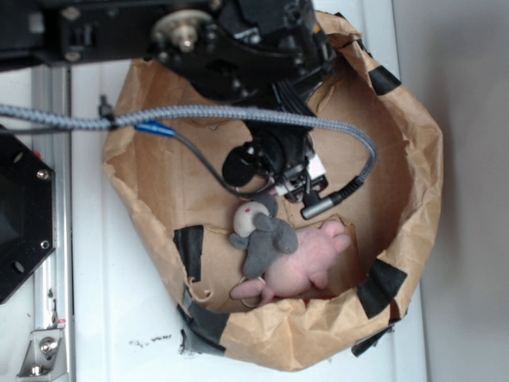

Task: Grab the silver keys.

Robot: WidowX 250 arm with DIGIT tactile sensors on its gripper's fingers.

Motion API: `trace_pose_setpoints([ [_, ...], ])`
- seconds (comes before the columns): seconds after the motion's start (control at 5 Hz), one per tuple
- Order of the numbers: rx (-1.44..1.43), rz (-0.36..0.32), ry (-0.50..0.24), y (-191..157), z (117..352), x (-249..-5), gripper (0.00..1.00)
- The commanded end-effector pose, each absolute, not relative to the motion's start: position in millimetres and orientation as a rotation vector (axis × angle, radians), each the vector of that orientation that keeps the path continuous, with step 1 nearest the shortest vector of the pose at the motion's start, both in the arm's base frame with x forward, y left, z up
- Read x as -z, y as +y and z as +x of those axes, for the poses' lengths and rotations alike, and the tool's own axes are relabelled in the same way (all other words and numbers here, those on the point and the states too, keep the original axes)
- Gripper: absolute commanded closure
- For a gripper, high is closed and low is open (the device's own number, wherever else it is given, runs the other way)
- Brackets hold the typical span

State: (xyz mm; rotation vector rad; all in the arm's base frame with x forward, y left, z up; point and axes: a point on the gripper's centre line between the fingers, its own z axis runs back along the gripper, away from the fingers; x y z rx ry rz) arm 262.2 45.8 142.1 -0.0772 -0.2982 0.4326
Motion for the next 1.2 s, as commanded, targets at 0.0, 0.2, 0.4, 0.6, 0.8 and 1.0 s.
trace_pose_setpoints([
  [0.0,-0.451,-0.073,-0.328,55.6,264.7,-151.7,0.0],
  [0.2,-0.451,-0.073,-0.328,55.6,264.7,-151.7,0.0],
  [0.4,-0.451,-0.073,-0.328,55.6,264.7,-151.7,0.0],
  [0.6,-0.541,-0.043,-0.288,52.2,268.8,-128.2,0.0],
  [0.8,-0.611,-0.014,-0.304,50.5,269.1,-118.5,0.0],
  [1.0,-0.712,0.018,-0.301,49.2,277.3,-102.2,0.0],
])
